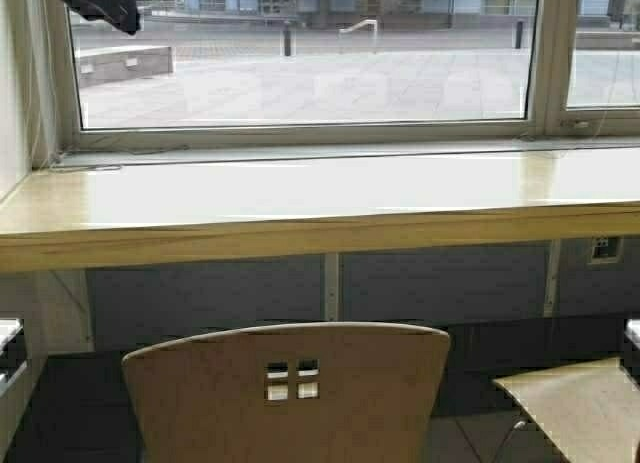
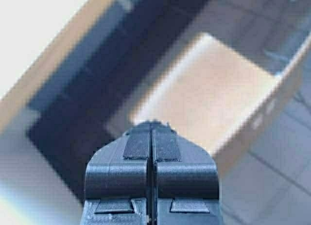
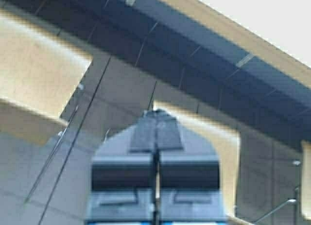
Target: Push the chairs under the table
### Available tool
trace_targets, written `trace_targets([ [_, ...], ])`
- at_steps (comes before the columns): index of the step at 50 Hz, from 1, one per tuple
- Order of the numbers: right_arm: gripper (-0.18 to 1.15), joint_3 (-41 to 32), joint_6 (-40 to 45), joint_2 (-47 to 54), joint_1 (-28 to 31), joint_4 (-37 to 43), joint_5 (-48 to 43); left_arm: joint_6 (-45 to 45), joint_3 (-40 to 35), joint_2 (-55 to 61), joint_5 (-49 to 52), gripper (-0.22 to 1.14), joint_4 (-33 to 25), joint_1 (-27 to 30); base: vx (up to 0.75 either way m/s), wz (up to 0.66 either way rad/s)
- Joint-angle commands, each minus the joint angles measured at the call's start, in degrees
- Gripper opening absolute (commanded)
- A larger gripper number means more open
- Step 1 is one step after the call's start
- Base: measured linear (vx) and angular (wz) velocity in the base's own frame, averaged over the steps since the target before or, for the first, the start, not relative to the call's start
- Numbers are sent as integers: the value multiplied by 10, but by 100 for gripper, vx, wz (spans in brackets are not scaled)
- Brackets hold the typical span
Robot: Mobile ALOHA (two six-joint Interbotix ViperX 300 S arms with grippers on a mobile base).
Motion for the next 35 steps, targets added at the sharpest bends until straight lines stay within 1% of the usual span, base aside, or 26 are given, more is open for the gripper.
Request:
trace_targets([
  [1,6,-25,48,52,6,117,-3,-69,-34,36,2,2,-120,0,8,9],
  [5,6,-25,47,98,6,236,-47,-120,-36,85,-50,2,-181,0,9,6],
  [8,6,-24,43,134,6,309,-82,-154,-33,131,-94,2,-225,-1,8,3],
  [16,7,2,46,223,-17,431,-146,-227,-14,229,-185,4,-378,-6,5,1],
  [21,8,14,44,275,-25,522,-192,-258,1,263,-250,8,-464,-13,4,3],
  [25,13,15,42,317,-25,584,-220,-268,4,287,-280,16,-517,-13,4,5],
  [27,18,13,42,339,-24,607,-230,-274,4,302,-287,23,-535,-14,4,7],
  [35,48,-18,43,458,-21,681,-238,-303,3,404,-279,57,-581,-23,3,6],
])
